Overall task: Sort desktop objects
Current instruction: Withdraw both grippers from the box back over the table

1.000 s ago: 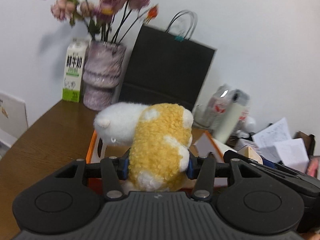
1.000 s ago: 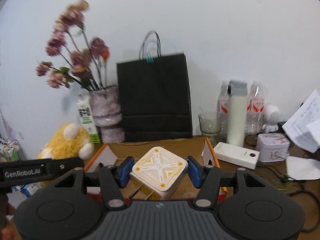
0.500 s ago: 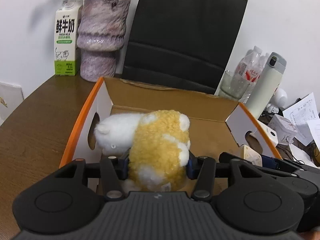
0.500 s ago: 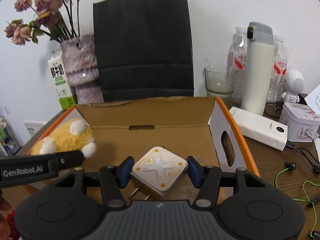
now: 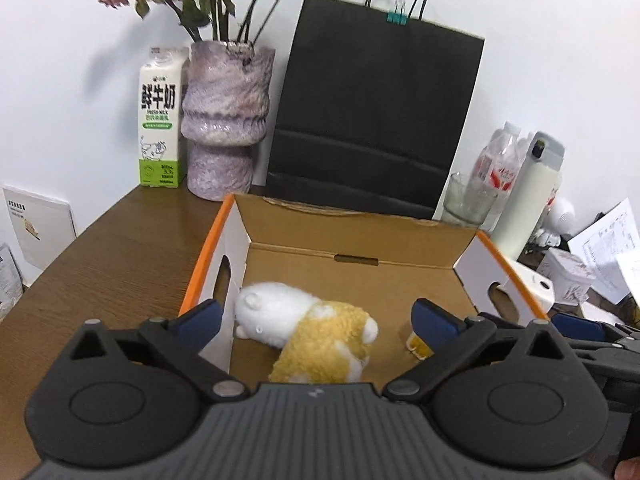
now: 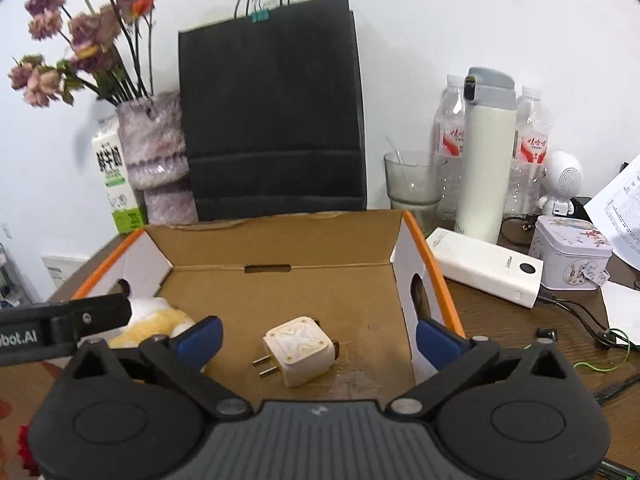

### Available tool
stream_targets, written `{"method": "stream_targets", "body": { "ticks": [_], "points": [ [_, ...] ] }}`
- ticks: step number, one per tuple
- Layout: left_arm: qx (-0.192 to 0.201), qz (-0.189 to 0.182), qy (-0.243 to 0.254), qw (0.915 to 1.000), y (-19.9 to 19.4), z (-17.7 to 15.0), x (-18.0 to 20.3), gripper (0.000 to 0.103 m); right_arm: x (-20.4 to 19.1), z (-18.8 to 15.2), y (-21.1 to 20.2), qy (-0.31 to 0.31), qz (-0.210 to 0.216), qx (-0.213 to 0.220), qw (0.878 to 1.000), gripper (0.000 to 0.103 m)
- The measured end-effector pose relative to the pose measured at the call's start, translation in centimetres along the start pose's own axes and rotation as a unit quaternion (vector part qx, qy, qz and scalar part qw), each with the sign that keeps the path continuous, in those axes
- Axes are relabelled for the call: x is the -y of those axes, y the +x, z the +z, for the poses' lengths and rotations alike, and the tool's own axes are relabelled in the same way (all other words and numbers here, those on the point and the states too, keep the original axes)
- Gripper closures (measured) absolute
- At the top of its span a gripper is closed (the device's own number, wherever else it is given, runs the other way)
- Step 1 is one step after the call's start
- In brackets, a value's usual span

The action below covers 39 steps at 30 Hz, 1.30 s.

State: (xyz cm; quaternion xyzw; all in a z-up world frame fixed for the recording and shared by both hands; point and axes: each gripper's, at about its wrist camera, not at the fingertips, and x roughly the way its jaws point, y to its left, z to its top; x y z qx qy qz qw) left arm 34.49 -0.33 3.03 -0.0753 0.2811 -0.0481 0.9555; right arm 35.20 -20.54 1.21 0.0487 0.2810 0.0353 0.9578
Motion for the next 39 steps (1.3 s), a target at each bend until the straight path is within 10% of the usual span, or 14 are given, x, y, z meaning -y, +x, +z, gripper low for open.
{"method": "stream_targets", "body": {
  "ticks": [10,23,39],
  "points": [
    [0.037,0.012,-0.034,0.9987,-7.0,-3.7,-1.7,0.000,-0.2,-2.5,-8.2,-0.015,0.015,0.052,0.998,0.000],
    [0.011,0.009,0.011,0.9998,-13.8,-10.8,-3.6,0.000,1.7,-12.7,-15.9,-0.027,0.022,0.002,0.999,0.000],
    [-0.049,-0.022,0.050,0.9973,-13.5,-15.0,-0.6,0.000,1.1,-17.9,-19.0,-0.036,0.033,-0.030,0.998,0.000]
  ]
}}
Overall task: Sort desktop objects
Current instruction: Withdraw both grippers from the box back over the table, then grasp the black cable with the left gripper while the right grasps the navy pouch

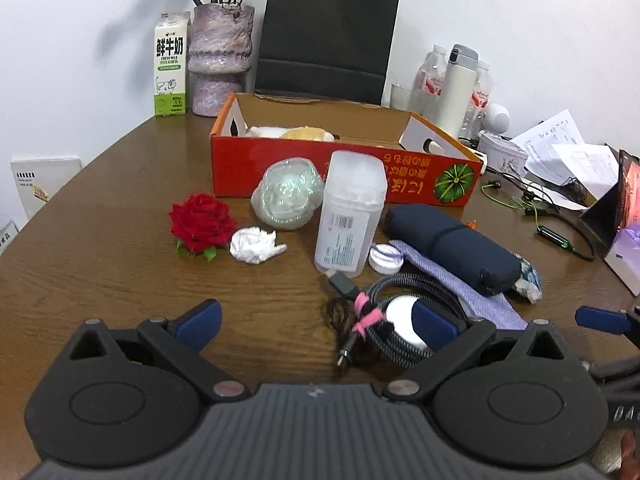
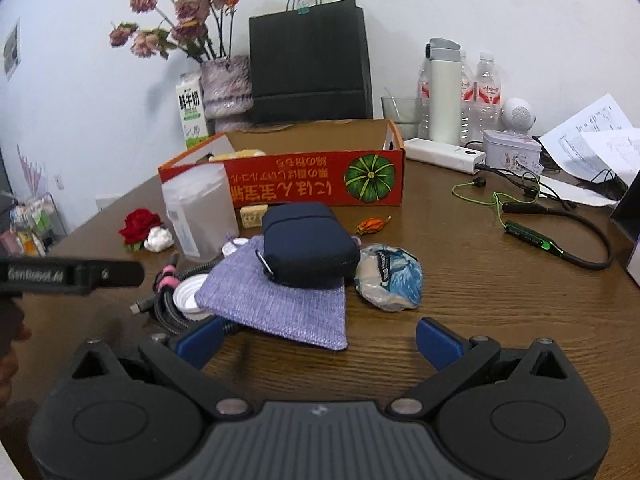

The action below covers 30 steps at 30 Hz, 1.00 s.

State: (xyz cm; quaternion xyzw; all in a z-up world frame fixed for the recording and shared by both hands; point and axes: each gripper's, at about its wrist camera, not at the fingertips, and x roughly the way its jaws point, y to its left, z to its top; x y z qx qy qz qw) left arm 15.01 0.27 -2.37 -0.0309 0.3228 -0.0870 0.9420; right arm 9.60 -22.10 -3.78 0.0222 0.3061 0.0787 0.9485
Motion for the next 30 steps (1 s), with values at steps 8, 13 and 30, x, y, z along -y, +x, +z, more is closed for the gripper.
{"method": "stream_targets", "body": {
  "ticks": [8,13,30],
  "points": [
    [-0.014,0.009,-0.007,0.9998,1.8,0.4,0.7,0.005,1.2,1.7,0.6,0.017,-0.017,0.023,0.999,0.000],
    [-0.045,-0.013,-0.022,0.9987,3.6,0.6,0.8,0.029,0.3,3.8,2.6,-0.013,-0.014,0.022,1.000,0.002],
    [-0.057,-0.048,-0.009,0.9972,4.9,1.1,1.4,0.072,-0.9,5.0,9.4,-0.044,-0.004,-0.037,0.998,0.032]
  ]
}}
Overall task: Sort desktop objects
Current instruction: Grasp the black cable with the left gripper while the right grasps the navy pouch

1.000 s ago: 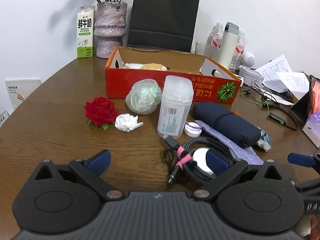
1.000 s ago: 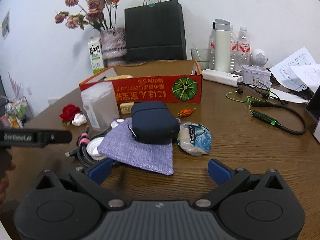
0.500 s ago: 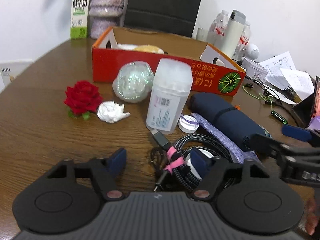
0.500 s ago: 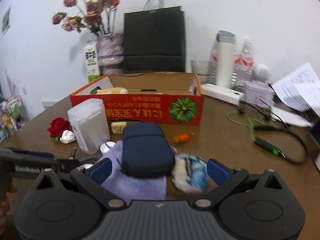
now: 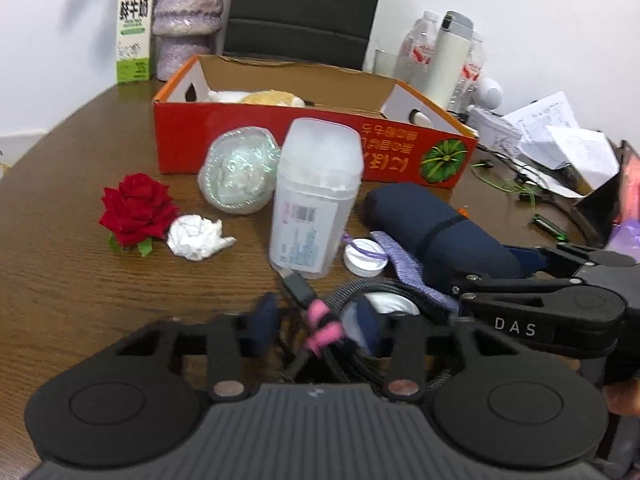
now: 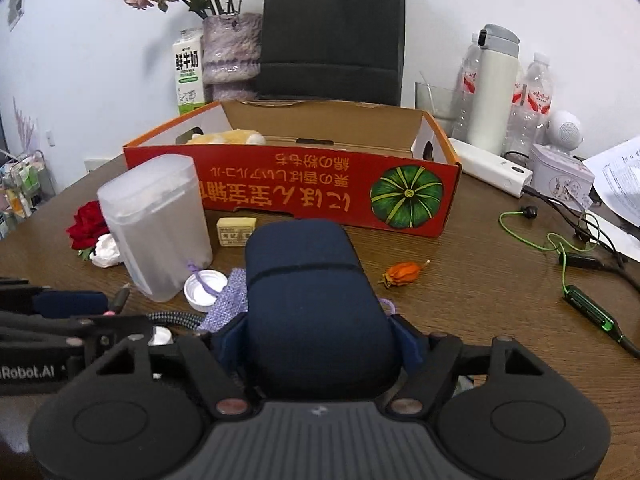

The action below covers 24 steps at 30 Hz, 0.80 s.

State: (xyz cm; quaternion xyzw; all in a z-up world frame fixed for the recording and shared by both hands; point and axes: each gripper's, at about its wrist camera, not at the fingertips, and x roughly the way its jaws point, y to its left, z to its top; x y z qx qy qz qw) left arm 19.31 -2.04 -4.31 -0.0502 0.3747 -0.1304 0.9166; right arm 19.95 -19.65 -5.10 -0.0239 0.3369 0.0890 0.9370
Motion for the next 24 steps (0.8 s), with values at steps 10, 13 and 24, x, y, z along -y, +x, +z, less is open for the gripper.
{"method": "stream_targets", "body": {
  "ticks": [10,13,24],
  "points": [
    [0.023,-0.040,-0.035,0.9983,-2.0,-0.1,-0.9,0.086,0.3,-1.5,-3.0,0.016,-0.011,0.026,0.999,0.035],
    [0.041,-0.049,-0.035,0.9974,-3.3,0.1,-0.7,0.087,0.4,-1.9,-4.0,0.025,-0.012,0.035,0.999,0.036],
    [0.051,-0.044,-0.027,0.9974,-5.1,-0.1,-0.3,0.089,0.5,-2.7,-7.2,0.041,-0.010,0.063,0.997,0.037]
  ]
}}
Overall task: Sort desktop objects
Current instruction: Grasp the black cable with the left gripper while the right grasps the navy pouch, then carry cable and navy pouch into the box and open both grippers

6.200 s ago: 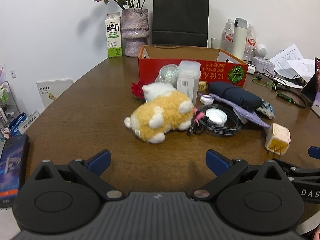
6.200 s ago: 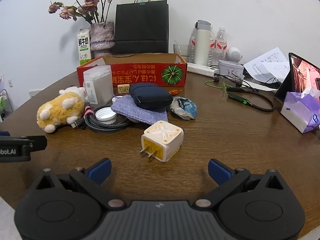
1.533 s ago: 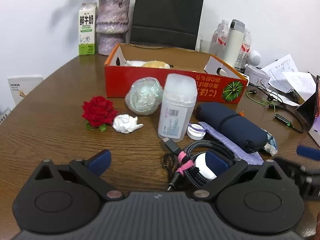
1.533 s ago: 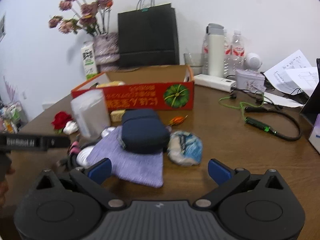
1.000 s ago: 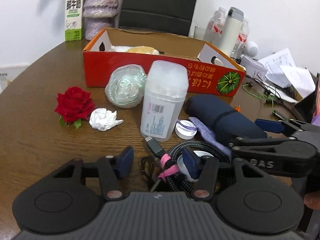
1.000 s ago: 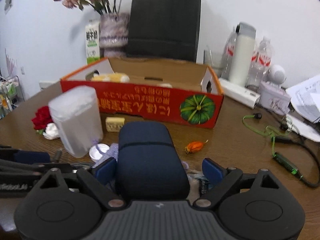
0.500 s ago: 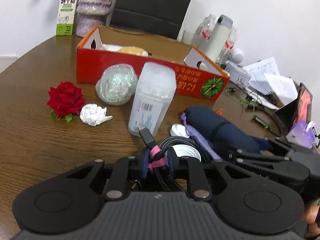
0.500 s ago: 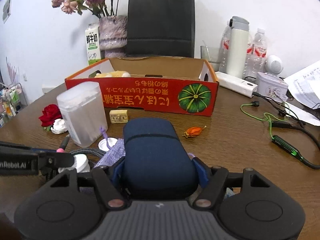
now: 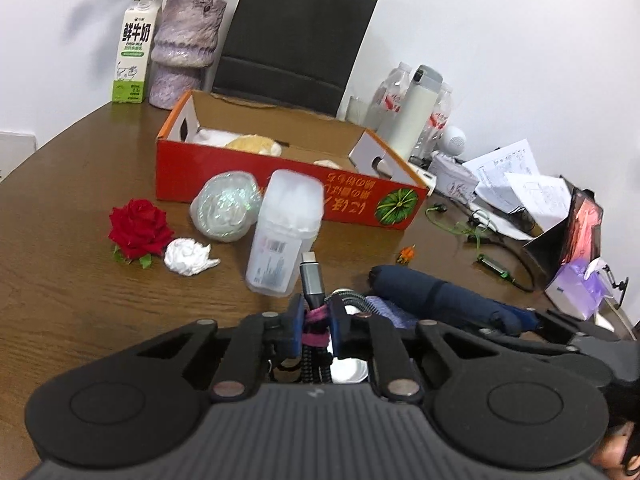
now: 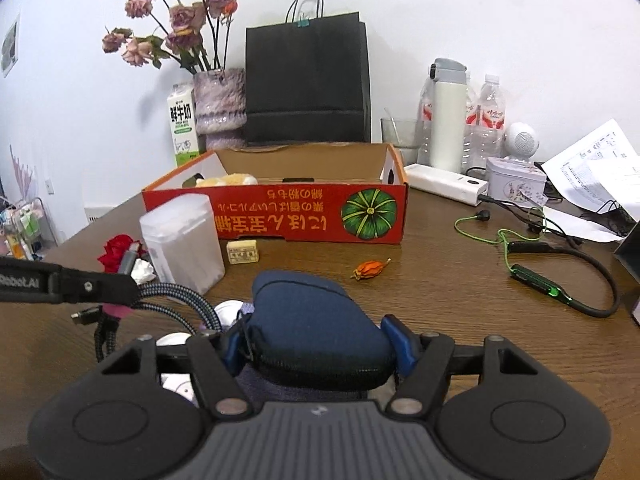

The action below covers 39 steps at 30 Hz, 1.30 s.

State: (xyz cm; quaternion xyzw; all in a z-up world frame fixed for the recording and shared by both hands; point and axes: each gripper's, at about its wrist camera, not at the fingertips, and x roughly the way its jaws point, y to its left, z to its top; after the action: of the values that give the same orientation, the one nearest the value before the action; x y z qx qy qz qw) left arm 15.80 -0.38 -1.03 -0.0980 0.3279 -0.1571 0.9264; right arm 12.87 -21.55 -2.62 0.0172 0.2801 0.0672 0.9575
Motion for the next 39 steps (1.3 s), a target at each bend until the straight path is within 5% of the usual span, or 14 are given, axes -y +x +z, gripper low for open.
{"method": "stream_targets", "body": {
  "ticks": [4,9,16,18,20,28,39],
  "points": [
    [-0.035,0.024,-0.001,0.9991,1.0,-1.0,-0.9,0.085,-0.1,-0.6,-0.6,-0.010,-0.001,-0.005,1.000,0.037],
    [-0.048,0.043,0.011,0.9979,1.6,-1.7,-0.9,0.061,-0.9,-1.2,-0.7,-0.036,-0.008,-0.018,0.999,0.036],
    [-0.053,0.066,0.038,0.9957,3.0,-1.7,-0.4,0.056,-0.8,-0.6,1.1,-0.046,-0.009,-0.041,0.998,0.030],
    [-0.049,0.067,0.046,0.9955,3.1,-1.8,-0.2,0.060,-0.8,-0.2,2.0,-0.046,-0.010,-0.048,0.998,0.025],
    [-0.048,0.050,0.035,0.9970,3.0,-1.8,-0.5,0.078,-0.8,-0.1,2.9,-0.048,-0.008,-0.058,0.997,0.025],
    [0.003,0.005,0.023,0.9997,0.6,-0.7,-0.3,0.088,-0.6,-0.6,3.2,-0.038,0.002,-0.065,0.997,0.042],
    [0.047,-0.028,0.018,0.9983,-1.9,0.9,1.1,0.089,0.0,1.0,-1.0,-0.011,0.001,0.002,1.000,0.043]
  ]
}}
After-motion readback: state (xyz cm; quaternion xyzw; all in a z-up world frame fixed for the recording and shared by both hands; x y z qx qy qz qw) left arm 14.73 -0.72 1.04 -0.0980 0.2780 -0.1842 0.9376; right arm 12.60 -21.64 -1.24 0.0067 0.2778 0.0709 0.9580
